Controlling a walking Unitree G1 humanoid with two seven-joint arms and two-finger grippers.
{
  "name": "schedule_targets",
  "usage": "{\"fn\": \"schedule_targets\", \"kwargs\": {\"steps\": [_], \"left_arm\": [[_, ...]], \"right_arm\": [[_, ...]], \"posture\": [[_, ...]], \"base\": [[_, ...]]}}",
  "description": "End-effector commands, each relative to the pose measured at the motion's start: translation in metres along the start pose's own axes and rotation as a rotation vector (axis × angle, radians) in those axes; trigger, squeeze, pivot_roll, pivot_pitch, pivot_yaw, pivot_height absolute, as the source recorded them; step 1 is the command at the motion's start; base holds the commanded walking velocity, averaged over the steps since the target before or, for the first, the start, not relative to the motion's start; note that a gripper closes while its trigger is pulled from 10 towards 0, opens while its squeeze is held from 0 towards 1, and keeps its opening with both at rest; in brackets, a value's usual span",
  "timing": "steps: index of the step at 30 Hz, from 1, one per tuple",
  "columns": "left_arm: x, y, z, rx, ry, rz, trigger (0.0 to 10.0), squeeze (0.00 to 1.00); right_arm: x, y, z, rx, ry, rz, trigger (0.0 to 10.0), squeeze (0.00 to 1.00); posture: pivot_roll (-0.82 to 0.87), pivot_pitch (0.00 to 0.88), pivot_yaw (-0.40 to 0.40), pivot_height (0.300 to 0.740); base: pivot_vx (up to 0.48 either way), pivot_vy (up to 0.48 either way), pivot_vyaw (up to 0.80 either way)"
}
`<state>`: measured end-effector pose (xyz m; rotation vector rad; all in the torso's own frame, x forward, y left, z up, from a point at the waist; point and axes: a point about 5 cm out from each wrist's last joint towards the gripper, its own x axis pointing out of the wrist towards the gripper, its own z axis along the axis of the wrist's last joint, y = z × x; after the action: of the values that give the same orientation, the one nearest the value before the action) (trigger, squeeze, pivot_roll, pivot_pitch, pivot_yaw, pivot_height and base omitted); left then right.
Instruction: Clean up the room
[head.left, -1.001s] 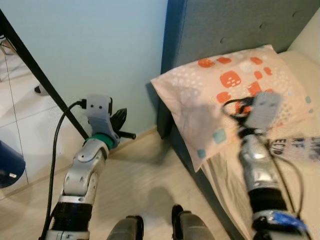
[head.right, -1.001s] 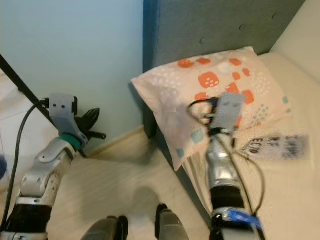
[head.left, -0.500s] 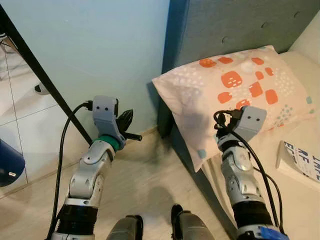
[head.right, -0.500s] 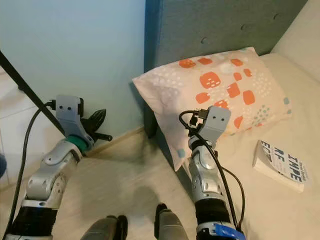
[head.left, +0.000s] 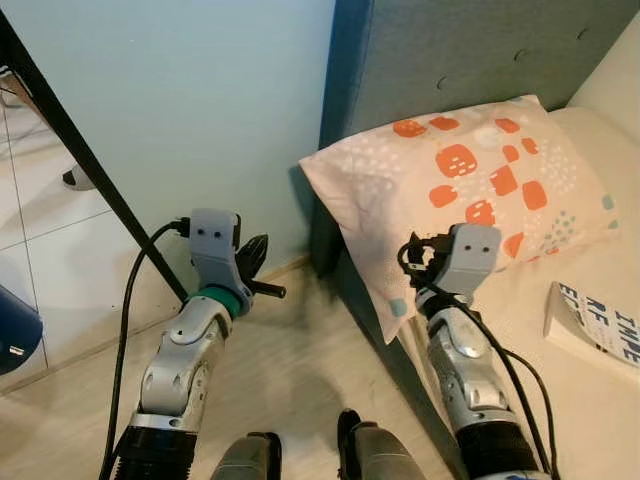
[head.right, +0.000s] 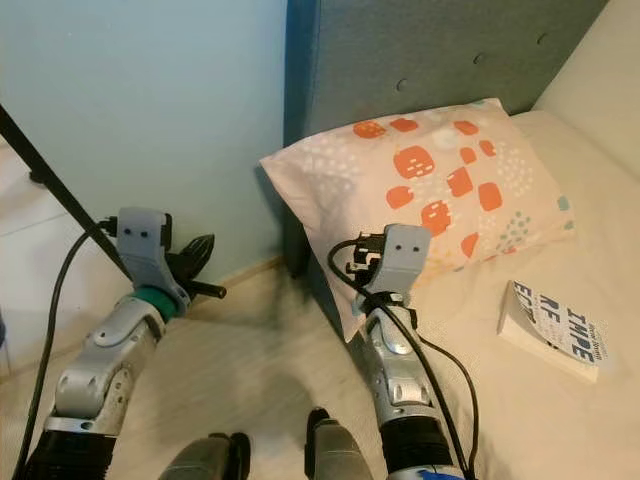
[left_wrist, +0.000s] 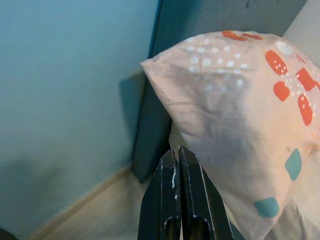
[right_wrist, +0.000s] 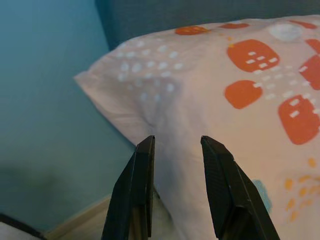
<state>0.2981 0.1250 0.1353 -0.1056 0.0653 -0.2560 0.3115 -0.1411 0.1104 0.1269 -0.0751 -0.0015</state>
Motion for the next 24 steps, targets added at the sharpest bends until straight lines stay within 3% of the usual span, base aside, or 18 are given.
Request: {"fn": "schedule_targets", "kwargs": {"steps": [1,16,24], "left_arm": [[-0.001,-0.0016,-0.0045,-0.006,0.017,-0.002,10.0,0.0],[0.0,-0.0001,-0.0059,-0.079,0.051,-0.004,10.0,0.0],[-0.0008,-0.0012,-0.0058,-0.027,0.047,-0.007,10.0,0.0]], "right_arm": [[-0.0037,-0.0071,-0.0046,0.001,0.019,-0.022,10.0,0.0],[-0.0027,-0.0106,-0.004,0.016,0.025,-0.037,10.0,0.0],[-0.0022,-0.0113,-0.0041,0.02,0.028,-0.037,10.0,0.0]], "posture": [[-0.04,0.129,-0.006,0.74],[-0.03,0.128,-0.002,0.74],[-0.03,0.127,-0.002,0.74]], "base": [[0.0,0.0,-0.8],[0.0,0.0,-0.79],[0.0,0.0,-0.79]]}}
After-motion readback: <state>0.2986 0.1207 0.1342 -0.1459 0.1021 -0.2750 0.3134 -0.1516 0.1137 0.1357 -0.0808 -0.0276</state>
